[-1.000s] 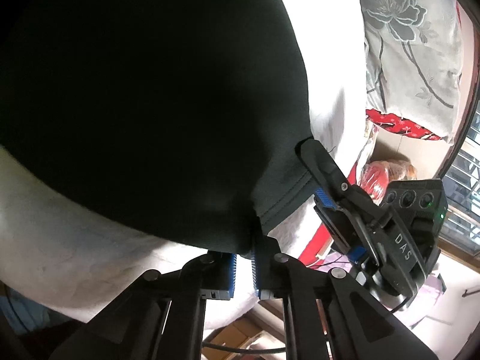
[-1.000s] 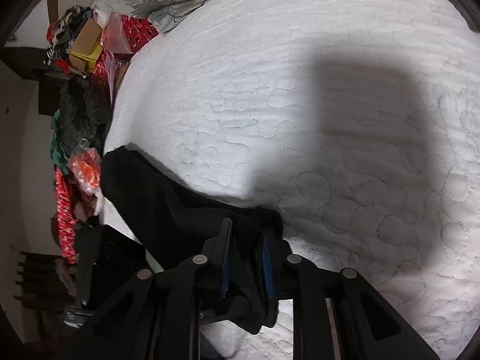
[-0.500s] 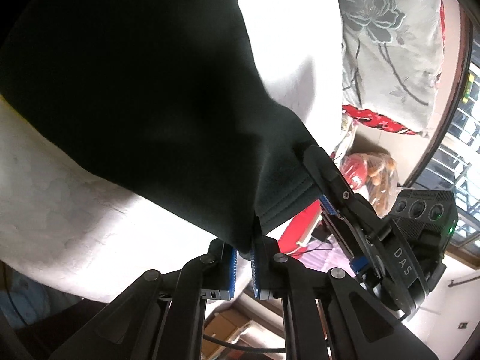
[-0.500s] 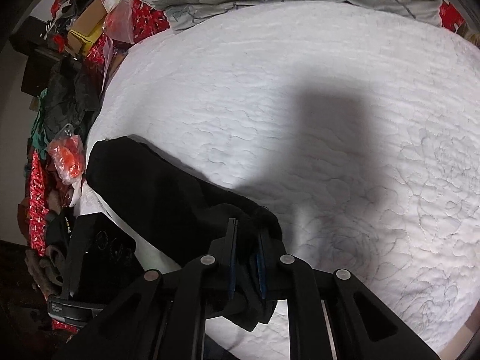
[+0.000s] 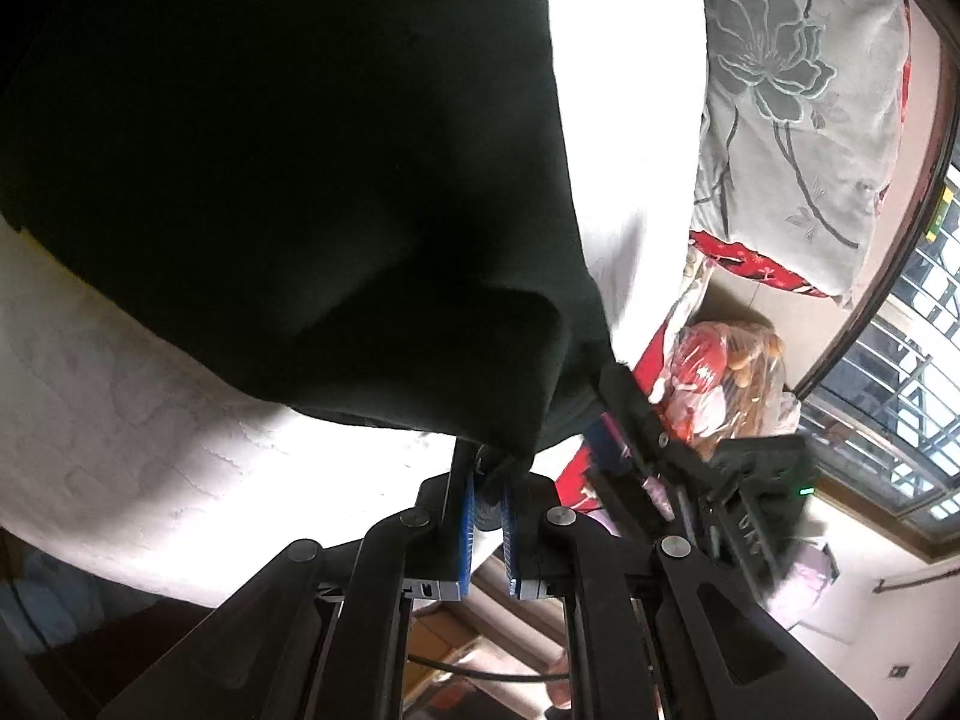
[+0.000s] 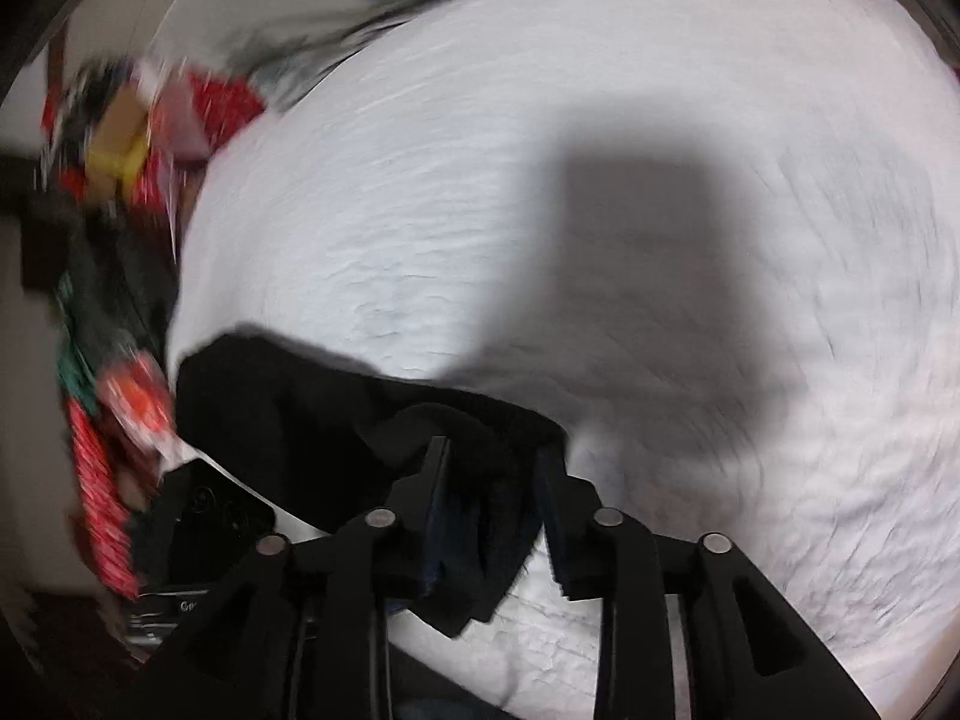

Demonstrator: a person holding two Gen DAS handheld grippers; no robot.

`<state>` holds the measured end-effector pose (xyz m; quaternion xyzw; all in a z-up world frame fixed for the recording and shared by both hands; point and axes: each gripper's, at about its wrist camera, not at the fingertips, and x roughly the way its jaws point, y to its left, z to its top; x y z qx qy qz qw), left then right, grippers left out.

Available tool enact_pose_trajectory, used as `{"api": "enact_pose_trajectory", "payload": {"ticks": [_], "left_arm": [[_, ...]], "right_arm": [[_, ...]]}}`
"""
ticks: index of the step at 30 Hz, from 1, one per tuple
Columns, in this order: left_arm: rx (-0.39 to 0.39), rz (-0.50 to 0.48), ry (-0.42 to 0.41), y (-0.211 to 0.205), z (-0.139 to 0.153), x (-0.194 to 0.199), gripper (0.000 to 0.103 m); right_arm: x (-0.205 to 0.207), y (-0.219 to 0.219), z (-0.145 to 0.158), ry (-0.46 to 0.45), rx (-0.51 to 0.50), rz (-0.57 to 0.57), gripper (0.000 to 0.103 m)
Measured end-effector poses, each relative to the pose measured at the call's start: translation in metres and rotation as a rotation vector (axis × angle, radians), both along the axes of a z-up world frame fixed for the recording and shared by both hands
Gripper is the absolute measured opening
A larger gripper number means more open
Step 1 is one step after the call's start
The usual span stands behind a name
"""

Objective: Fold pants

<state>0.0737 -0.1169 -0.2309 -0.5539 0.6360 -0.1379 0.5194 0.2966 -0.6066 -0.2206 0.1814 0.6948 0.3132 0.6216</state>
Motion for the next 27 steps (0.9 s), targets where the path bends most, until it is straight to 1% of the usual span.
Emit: {"api": "enact_pose_trajectory", "payload": {"ticks": [2, 3, 5, 7, 8, 9, 11, 12, 13, 14, 15, 16, 17, 19, 21, 23, 27], "left_arm": [[-0.003, -0.005, 0.002, -0.001, 0.0, 0.0, 0.007], [-0.004, -0.005, 0.005, -0.003, 0.0, 0.001, 0.006], [-0.007, -0.008, 0.008, -0.005, -0.001, 0.002, 0.007], [-0.011, -0.008, 0.016, -0.007, -0.002, 0.003, 0.007], [-0.012, -0.006, 0.02, -0.008, -0.003, 0.003, 0.007], [-0.011, -0.005, 0.023, -0.009, -0.003, 0.004, 0.007], [-0.001, -0.008, 0.022, -0.013, -0.004, 0.006, 0.007], [0.003, -0.008, 0.024, -0.015, -0.004, 0.007, 0.007], [0.006, -0.01, 0.028, -0.016, -0.005, 0.008, 0.007], [0.011, -0.012, 0.029, -0.018, -0.006, 0.008, 0.007], [0.017, -0.014, 0.03, -0.019, -0.006, 0.008, 0.007], [0.029, -0.018, 0.034, -0.021, -0.008, 0.009, 0.007], [0.034, -0.023, 0.039, -0.024, -0.01, 0.009, 0.007], [0.053, -0.034, 0.046, -0.03, -0.013, 0.009, 0.007], [0.079, -0.048, 0.036, -0.035, -0.014, 0.011, 0.007], [0.099, -0.06, 0.023, -0.039, -0.012, 0.014, 0.007], [0.08, -0.068, 0.014, -0.041, -0.005, 0.017, 0.007]], "right_arm": [[-0.002, -0.022, -0.014, 0.047, 0.039, -0.078, 0.055], [-0.005, -0.028, -0.019, 0.062, 0.062, -0.1, 0.055], [-0.01, -0.035, -0.033, 0.117, 0.15, -0.143, 0.055], [-0.011, -0.032, -0.042, 0.146, 0.196, -0.162, 0.056], [-0.011, -0.028, -0.047, 0.156, 0.225, -0.167, 0.061], [-0.011, -0.023, -0.052, 0.164, 0.258, -0.174, 0.069], [-0.008, -0.017, -0.053, 0.16, 0.313, -0.191, 0.079], [-0.006, -0.013, -0.052, 0.145, 0.338, -0.189, 0.079], [-0.003, -0.01, -0.05, 0.134, 0.347, -0.179, 0.076], [-0.002, -0.007, -0.049, 0.125, 0.355, -0.164, 0.065], [-0.001, -0.004, -0.046, 0.112, 0.352, -0.137, 0.039], [0.001, -0.002, -0.044, 0.104, 0.328, -0.104, 0.028], [0.003, -0.001, -0.044, 0.099, 0.303, -0.079, 0.02], [0.004, -0.005, -0.044, 0.088, 0.242, -0.055, 0.019], [0.005, -0.008, -0.044, 0.092, 0.205, -0.039, 0.019], [0.006, -0.01, -0.037, 0.058, 0.164, -0.019, 0.019], [0.004, 0.002, -0.021, -0.001, 0.086, 0.031, 0.014]]}}
